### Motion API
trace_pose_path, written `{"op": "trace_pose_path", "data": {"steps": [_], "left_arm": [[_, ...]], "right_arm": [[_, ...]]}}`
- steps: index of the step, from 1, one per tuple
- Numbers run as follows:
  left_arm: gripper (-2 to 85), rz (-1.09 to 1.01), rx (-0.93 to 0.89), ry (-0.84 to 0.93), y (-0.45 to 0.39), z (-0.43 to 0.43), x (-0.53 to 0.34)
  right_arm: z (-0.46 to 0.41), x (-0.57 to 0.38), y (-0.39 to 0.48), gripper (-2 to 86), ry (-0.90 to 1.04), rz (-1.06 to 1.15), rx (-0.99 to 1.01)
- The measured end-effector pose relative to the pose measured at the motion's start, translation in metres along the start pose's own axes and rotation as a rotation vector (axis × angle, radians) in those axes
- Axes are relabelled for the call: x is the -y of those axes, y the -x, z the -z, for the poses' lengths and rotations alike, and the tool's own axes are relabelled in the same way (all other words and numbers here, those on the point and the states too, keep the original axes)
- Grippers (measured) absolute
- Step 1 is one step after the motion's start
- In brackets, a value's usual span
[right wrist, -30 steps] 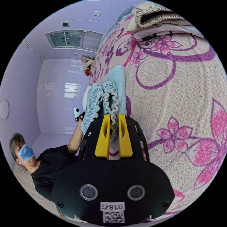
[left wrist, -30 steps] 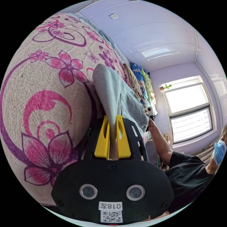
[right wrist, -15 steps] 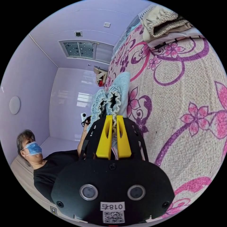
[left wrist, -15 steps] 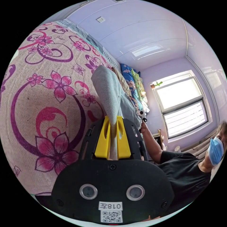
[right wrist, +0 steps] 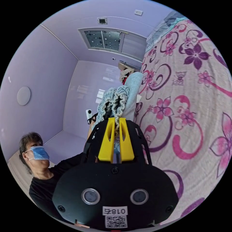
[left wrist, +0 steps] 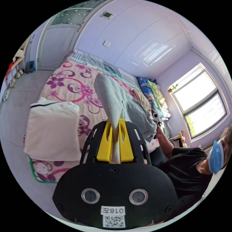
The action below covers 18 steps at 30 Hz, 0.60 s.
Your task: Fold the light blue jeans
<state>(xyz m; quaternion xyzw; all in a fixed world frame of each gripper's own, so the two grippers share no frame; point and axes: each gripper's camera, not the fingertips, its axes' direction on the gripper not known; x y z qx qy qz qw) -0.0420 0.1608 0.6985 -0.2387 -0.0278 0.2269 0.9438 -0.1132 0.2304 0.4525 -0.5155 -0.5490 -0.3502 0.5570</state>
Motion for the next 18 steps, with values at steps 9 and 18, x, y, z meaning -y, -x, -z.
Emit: {"op": "trace_pose_path", "data": {"steps": [9, 18], "left_arm": [[4.7, 0.172, 0.399, -0.060, 0.115, 0.171, 0.040], [5.1, 0.625, 0.311, -0.554, 0.203, 0.161, -0.129]], "right_arm": [[-0.268, 0.028, -0.034, 1.6, -0.069, -0.080, 0.042], [-0.331, -0.034, -0.123, 1.5, -0.045, -0.195, -0.066]]}}
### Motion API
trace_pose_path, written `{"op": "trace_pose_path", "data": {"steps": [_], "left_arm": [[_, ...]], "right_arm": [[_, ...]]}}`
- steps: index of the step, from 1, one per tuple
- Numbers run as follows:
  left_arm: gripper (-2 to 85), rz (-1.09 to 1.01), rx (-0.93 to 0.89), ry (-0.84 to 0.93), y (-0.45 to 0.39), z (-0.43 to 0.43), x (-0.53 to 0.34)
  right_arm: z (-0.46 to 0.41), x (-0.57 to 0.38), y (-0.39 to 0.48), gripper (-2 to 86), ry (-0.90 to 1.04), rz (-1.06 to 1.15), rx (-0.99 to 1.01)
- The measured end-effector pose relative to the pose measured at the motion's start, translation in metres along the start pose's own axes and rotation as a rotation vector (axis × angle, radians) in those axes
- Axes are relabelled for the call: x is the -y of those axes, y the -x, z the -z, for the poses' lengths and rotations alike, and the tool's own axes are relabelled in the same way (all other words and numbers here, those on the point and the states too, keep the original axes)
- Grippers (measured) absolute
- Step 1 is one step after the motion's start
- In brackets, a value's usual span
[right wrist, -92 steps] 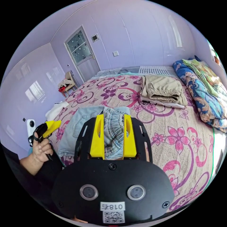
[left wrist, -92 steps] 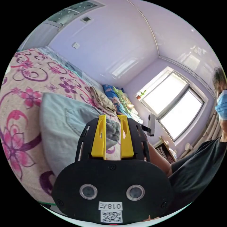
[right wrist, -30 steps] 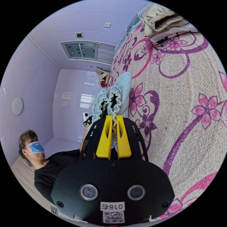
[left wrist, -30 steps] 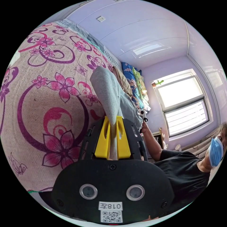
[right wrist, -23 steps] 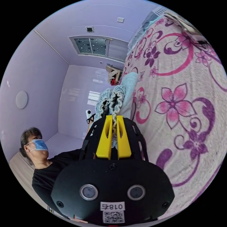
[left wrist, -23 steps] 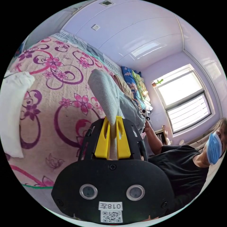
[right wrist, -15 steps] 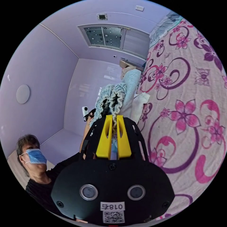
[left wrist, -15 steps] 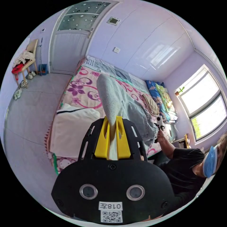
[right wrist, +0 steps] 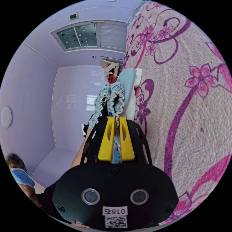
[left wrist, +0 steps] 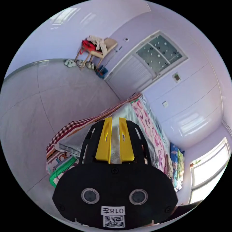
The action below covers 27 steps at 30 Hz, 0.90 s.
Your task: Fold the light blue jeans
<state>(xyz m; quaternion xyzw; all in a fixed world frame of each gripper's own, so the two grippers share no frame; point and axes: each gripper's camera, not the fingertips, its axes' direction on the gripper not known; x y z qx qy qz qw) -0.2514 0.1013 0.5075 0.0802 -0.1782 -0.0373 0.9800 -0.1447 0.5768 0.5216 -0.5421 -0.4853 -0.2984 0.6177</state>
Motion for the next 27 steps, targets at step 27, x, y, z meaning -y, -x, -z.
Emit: {"op": "trace_pose_path", "data": {"steps": [27], "left_arm": [[6.8, -0.757, -0.484, -0.127, -0.466, 0.116, -0.253]], "right_arm": [[0.278, -0.348, 0.070, 7.4, -0.575, 1.146, -1.010]]}}
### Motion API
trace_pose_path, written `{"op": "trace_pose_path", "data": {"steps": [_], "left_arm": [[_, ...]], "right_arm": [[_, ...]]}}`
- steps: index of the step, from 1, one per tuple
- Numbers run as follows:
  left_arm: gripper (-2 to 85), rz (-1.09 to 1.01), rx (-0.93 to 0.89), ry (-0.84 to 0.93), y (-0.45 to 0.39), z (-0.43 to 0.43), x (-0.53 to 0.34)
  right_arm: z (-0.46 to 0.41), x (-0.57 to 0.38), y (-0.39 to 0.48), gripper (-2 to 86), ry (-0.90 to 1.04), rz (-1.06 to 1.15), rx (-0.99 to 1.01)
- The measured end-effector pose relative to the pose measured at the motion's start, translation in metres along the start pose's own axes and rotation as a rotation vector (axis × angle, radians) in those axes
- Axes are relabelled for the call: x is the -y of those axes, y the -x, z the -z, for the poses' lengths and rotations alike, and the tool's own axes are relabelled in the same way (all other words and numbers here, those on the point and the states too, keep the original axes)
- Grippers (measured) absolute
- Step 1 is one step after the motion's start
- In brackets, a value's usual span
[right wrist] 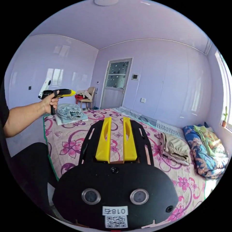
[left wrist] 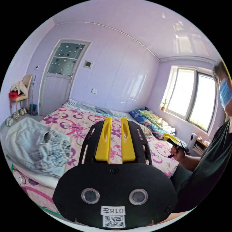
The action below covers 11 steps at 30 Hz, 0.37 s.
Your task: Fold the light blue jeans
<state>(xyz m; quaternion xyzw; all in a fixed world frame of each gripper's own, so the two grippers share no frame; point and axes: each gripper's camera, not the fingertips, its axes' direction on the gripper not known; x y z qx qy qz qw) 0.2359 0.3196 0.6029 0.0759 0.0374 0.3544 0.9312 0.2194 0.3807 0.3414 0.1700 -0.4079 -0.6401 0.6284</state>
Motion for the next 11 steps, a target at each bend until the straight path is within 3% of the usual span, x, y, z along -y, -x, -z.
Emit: {"op": "trace_pose_path", "data": {"steps": [6, 11], "left_arm": [[11.8, -0.264, -0.280, 0.131, -0.221, -0.169, 0.042], [13.4, -0.460, -0.489, 0.348, -0.394, -0.348, 0.105]], "right_arm": [[0.085, -0.060, -0.092, 3.4, 0.050, -0.312, 0.039], [0.142, -0.124, -0.189, 6.0, 0.013, -0.575, 0.127]]}}
